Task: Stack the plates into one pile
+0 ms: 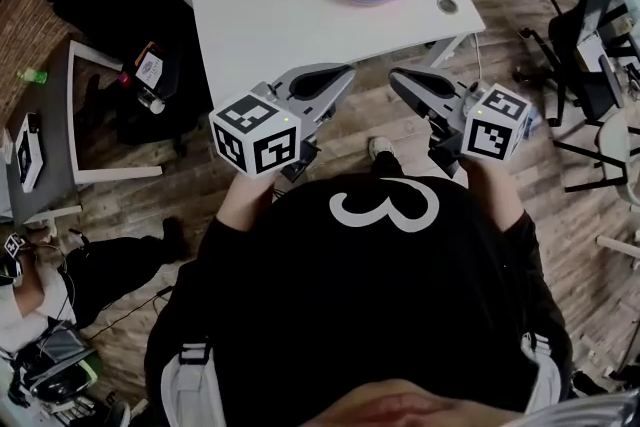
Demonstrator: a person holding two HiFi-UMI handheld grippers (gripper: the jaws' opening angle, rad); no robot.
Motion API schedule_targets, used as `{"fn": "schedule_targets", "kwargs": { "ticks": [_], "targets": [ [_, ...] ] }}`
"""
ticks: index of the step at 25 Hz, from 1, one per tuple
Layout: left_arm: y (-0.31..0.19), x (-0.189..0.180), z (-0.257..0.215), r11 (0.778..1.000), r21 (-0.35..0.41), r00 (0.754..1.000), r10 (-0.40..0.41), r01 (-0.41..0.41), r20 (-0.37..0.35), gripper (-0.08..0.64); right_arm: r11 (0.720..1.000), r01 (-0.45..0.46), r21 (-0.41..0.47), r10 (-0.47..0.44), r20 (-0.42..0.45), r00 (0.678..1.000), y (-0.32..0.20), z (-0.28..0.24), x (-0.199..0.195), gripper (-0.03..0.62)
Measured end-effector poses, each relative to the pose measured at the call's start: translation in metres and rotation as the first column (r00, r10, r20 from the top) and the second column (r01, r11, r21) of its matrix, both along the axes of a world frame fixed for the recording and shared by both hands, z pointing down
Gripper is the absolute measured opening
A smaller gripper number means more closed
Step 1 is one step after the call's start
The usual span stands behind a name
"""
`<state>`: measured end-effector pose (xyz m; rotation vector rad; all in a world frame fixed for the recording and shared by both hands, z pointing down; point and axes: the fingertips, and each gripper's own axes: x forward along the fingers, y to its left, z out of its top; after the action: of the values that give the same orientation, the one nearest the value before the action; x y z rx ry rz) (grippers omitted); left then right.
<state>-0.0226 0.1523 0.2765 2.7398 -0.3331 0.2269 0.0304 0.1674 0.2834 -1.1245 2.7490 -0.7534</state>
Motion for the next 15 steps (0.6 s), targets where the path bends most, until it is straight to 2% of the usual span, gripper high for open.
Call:
{"fn": "schedule_targets", "kwargs": {
  "ticks": [7,15],
  "targets": [
    [0.007,-0.003,-0.016,1.0,0.019,1.0,0.008,-0.008,0.0,0.017,1.0,0.006,-0.01,-0.006,0.0,1.0,0.002,-0.014,-0.005,0.025],
    [0.007,-0.001,-0.025,0.999,0.037,1.0,-0.03,0.03,0.005,0.017,0.998,0.055,0.003,-0.055,0.002,0.998,-0.004,-0.024,-0.005,0.025]
  ]
}}
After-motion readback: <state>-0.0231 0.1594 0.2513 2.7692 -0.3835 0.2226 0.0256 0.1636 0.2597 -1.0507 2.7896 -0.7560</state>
